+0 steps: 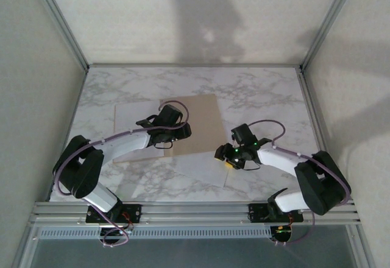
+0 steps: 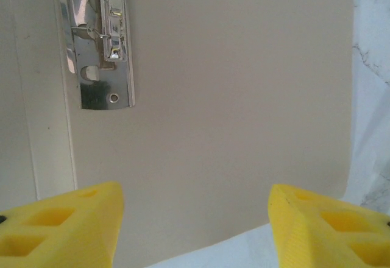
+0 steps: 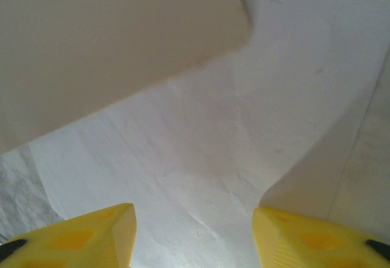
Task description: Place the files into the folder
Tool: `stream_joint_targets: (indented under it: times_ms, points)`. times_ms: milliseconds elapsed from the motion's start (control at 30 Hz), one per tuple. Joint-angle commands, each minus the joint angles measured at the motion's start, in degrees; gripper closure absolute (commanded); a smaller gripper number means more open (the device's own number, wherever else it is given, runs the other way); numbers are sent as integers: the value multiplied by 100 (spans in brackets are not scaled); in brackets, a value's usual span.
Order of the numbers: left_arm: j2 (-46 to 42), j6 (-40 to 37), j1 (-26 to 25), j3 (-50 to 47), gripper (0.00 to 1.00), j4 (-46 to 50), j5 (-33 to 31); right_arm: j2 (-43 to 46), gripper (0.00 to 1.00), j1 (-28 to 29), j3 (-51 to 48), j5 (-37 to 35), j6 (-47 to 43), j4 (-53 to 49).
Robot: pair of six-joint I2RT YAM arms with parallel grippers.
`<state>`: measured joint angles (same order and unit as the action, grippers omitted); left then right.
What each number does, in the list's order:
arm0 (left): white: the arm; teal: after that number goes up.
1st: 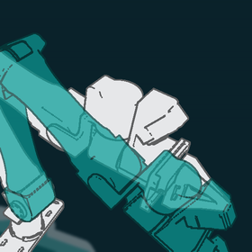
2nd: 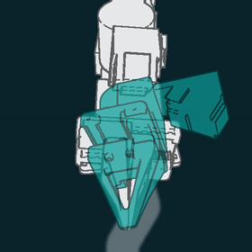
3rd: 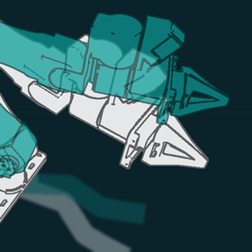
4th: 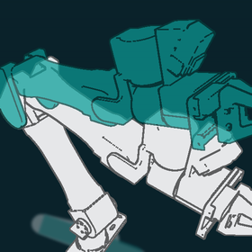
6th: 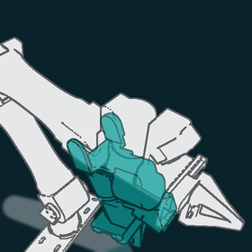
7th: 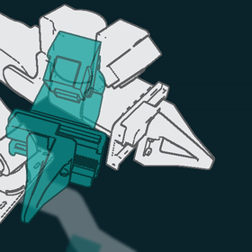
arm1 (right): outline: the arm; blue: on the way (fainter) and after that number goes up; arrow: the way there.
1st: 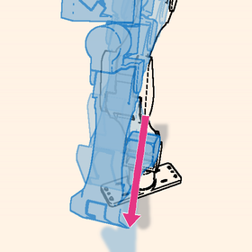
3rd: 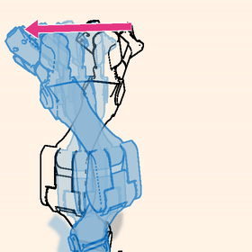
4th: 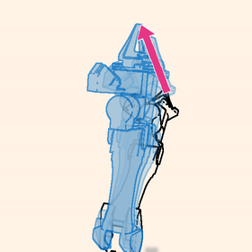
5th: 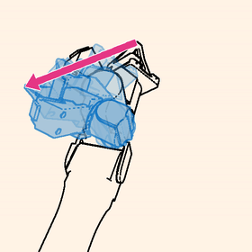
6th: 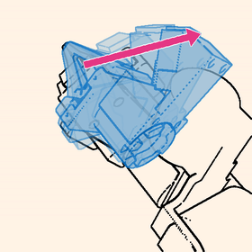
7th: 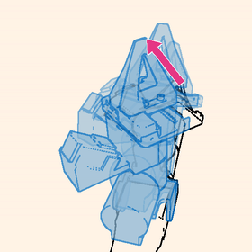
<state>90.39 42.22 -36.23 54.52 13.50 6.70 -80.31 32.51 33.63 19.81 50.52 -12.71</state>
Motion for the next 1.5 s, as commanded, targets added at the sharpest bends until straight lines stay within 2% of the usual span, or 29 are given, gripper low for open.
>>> stream_joint_targets:
  times_ms: [0, 100, 233, 500, 567, 700, 867, 900, 1033, 1233, 1467]
  points:
    - [146, -29, 8, 290, 36, -142, -48, -420, 46, -46, 302, -116, -393, -321]
    - [330, -50, 2, 405, 37, -118, -90, -573, 47, -75, 293, -126, -469, -431]
    - [367, 21, -16, 348, 38, -132, -142, -325, 47, -234, -76, -308, -469, -571]
    - [380, 118, -220, 234, 38, -295, -222, 1012, 45, -884, -755, -471, -502, -1242]
    - [428, 143, -298, 270, 38, -328, -185, 1384, 43, -1115, -796, -484, -561, -1551]
    - [720, 111, -442, 590, 38, -354, -57, 1799, 41, -1924, -723, -294, -1049, -2086]
    - [1097, 19, -645, 1147, 38, -275, 27, 1511, 42, -2781, -418, 158, -1378, -2194]
    - [1146, 6, -686, 1234, 38, -290, 73, 1491, 43, -2870, -399, 433, -1392, -2071]
    - [1274, -4, -754, 1370, 38, -417, 243, 1784, 45, -2870, -515, 1351, -1005, -1435]
    - [1615, 63, -750, 1505, 40, -763, 483, 2232, 41, -2734, -417, 1487, -655, -1336]
    - [2123, 117, -735, 1743, 40, -921, 610, 1521, 42, -2091, -535, 1443, -54, -410]
